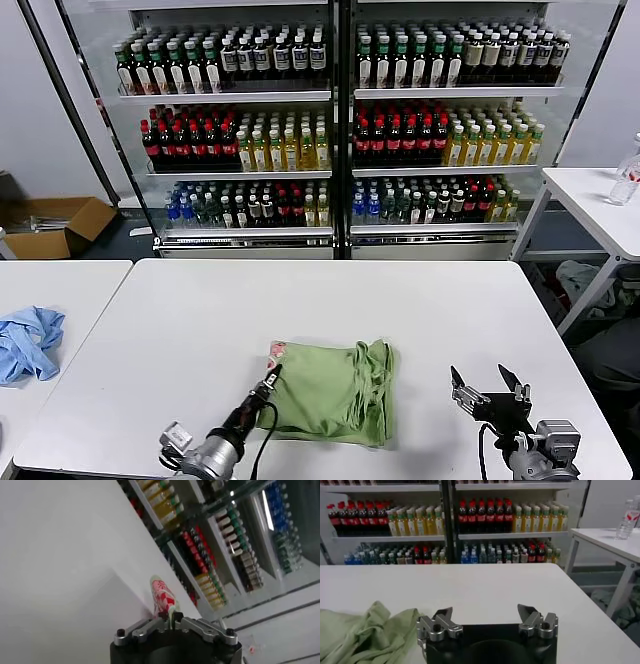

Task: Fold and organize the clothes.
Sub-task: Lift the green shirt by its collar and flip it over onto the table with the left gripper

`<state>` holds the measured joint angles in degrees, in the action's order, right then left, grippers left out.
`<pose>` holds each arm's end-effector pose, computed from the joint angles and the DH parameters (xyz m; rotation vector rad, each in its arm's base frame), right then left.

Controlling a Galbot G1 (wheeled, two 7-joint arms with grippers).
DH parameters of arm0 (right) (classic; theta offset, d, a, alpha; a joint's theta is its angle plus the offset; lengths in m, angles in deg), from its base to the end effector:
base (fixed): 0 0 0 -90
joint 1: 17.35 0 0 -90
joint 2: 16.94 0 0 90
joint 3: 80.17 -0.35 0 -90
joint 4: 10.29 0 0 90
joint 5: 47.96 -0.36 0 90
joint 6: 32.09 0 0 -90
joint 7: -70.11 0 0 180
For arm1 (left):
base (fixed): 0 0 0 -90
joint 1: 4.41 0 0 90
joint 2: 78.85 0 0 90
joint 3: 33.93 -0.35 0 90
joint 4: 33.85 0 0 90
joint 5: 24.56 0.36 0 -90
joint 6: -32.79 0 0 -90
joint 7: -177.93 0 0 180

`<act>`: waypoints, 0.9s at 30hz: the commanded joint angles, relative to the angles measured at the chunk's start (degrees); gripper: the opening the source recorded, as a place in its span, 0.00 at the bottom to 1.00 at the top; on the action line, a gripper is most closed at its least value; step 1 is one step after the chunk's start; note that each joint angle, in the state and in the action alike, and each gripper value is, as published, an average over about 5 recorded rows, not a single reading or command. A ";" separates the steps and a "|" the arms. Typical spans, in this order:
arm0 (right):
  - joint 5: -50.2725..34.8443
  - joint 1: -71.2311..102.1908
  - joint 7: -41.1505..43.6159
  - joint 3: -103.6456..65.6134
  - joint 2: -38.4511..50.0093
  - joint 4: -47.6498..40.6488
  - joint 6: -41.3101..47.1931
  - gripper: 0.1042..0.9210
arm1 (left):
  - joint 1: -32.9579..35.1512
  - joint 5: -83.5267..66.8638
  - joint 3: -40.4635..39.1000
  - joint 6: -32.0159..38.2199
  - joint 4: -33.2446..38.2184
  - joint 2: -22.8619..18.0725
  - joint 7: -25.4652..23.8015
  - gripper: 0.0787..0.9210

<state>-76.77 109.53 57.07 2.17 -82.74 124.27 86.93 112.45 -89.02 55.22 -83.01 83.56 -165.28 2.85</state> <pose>0.1584 -0.0711 -0.2124 0.0031 -2.7469 0.0076 0.2018 0.0067 -0.3087 -0.2710 -2.3239 1.3445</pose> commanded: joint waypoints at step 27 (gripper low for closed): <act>-0.30 0.67 0.44 -0.58 -1.30 3.96 -1.54 0.88 | -4.99 34.81 -11.29 -4.87 7.52 7.46 9.76 0.04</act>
<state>-77.36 109.75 57.44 1.93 -83.14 127.26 85.62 108.53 -90.75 74.67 -88.31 94.90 -147.99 10.79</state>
